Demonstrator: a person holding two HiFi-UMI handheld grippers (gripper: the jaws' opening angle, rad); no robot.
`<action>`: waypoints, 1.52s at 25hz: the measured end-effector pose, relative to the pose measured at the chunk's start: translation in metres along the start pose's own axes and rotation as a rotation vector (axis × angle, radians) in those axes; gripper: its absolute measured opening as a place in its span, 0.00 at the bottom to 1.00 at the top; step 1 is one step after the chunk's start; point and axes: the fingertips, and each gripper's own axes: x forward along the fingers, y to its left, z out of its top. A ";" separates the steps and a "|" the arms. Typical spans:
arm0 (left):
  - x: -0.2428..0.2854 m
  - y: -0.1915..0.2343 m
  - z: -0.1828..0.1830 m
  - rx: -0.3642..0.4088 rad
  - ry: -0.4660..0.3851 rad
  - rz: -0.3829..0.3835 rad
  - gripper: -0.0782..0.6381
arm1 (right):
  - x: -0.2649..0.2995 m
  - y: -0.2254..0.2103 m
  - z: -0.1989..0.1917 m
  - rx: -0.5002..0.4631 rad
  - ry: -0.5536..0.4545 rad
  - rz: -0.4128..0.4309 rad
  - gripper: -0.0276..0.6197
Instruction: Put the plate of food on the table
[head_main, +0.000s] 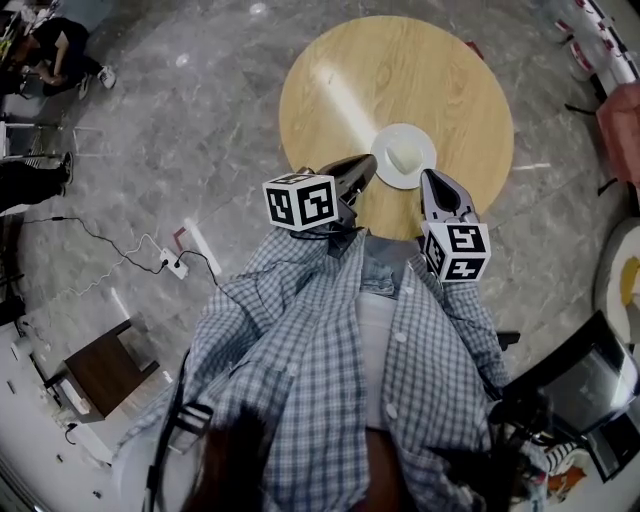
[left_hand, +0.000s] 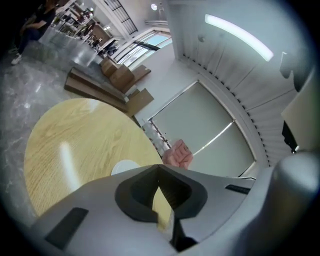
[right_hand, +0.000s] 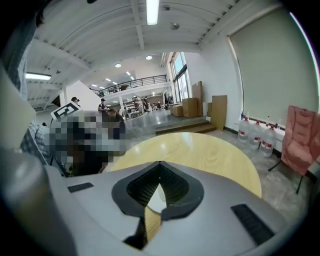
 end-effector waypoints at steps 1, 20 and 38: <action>-0.010 -0.009 0.001 0.031 -0.006 -0.006 0.12 | -0.008 0.006 0.006 -0.031 -0.016 -0.016 0.05; -0.046 -0.045 0.036 0.219 -0.086 -0.030 0.12 | -0.052 -0.019 0.061 -0.053 -0.196 -0.149 0.05; -0.044 -0.056 0.040 0.271 -0.074 -0.050 0.12 | -0.050 -0.012 0.054 -0.077 -0.175 -0.138 0.05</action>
